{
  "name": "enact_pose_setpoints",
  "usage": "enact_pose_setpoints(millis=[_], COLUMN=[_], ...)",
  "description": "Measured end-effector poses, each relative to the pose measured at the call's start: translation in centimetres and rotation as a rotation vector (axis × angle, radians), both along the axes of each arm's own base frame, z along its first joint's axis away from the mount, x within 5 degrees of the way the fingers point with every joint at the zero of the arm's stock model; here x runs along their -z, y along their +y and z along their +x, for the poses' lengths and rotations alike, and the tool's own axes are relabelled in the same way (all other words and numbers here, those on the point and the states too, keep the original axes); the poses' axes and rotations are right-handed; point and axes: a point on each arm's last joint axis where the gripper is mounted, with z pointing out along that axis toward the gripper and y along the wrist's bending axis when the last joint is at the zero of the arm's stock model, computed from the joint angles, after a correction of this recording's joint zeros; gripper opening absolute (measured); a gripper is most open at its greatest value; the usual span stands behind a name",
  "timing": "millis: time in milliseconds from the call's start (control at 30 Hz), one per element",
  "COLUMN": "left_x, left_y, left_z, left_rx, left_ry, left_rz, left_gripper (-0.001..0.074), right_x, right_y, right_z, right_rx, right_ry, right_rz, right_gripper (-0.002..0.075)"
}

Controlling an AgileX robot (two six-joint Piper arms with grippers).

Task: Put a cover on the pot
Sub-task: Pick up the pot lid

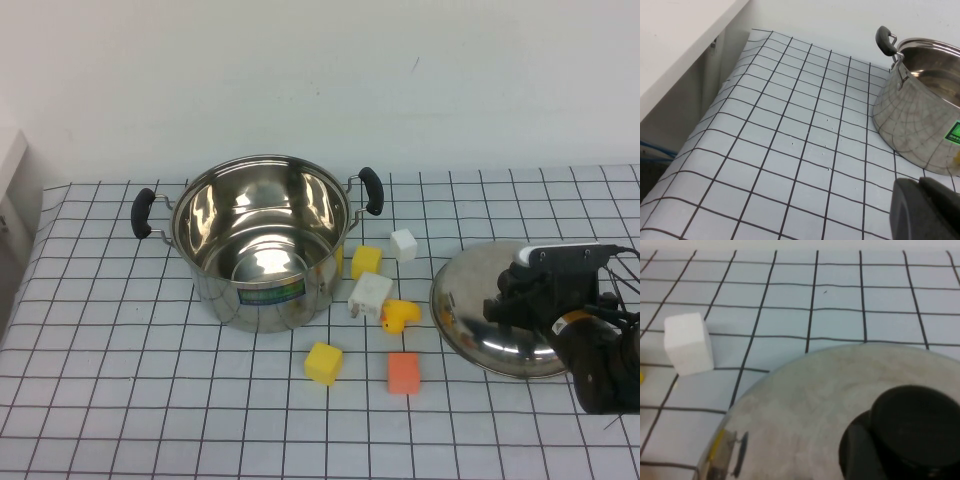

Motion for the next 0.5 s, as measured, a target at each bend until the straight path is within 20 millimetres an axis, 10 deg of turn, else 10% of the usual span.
enact_pose_setpoints(millis=[333, 500], left_x=[0.0, 0.0], left_y=[0.0, 0.0], left_z=[0.0, 0.0], left_rx=[0.000, 0.000], left_ry=[0.000, 0.000], left_rz=[0.000, 0.000], left_gripper=[-0.0003, -0.0003], right_x=[-0.7, -6.2], right_y=[0.0, -0.2], right_z=[-0.3, -1.0], right_rx=[-0.004, -0.035], right_ry=[0.013, -0.036], right_rz=[0.002, -0.035], right_gripper=[0.0345, 0.0345])
